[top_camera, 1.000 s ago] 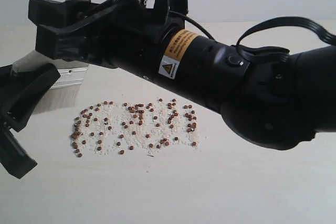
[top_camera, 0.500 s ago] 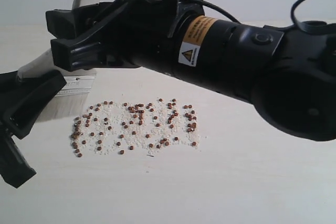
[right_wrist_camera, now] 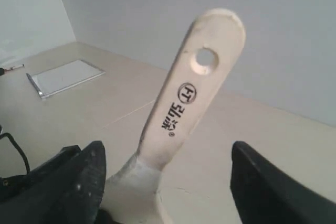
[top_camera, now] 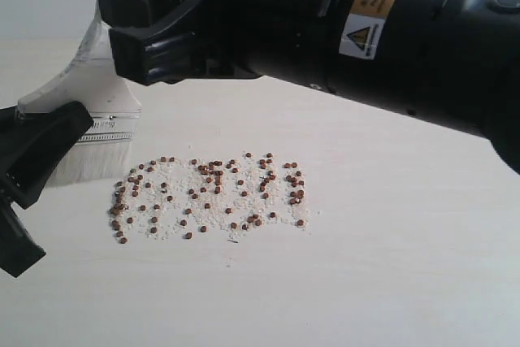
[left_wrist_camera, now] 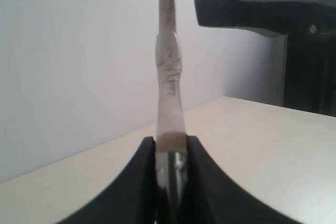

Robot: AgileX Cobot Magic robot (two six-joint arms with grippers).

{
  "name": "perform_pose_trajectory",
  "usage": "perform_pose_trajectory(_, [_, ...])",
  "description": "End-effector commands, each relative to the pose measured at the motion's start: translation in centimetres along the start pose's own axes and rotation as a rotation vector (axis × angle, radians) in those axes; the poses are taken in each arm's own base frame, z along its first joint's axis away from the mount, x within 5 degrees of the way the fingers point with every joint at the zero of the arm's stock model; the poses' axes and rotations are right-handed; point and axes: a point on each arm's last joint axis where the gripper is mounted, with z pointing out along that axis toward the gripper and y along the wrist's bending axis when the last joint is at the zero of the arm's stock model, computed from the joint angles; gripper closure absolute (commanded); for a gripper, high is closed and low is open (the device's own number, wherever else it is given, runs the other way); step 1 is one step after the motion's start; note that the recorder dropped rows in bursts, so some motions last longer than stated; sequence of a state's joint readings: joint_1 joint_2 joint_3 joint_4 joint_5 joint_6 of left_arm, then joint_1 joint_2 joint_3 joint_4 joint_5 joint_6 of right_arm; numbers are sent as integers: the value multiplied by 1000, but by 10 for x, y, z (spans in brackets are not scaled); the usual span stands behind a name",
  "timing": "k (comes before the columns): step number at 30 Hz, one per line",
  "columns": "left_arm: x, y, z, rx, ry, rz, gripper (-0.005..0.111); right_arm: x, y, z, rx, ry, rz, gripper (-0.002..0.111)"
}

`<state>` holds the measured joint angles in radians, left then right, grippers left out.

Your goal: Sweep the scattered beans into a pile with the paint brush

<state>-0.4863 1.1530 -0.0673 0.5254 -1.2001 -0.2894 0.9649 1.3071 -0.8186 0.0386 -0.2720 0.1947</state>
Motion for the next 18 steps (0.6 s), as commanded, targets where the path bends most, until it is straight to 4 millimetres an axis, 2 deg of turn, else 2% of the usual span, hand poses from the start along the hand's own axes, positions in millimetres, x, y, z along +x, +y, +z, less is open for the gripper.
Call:
perform_pose_trajectory(1, [0, 0, -2, 11, -7, -29, 107, -1, -10, -22, 55, 9, -27, 45])
perform_pose_trajectory(7, [2, 3, -5, 36, 27, -56, 107, 2, -36, -71, 166, 33, -116, 45])
perform_pose_trajectory(10, [1, 7, -5, 44, 42, -99, 107, -4, -41, -92, 200, 5, -196, 46])
perform_pose_trajectory(15, [-6, 13, 1, 98, 58, -145, 107, -22, -36, -110, 199, -113, -68, 57])
perform_pose_trajectory(18, [-10, 14, 4, 141, 75, -156, 107, -18, -38, -106, 203, -87, -56, 51])
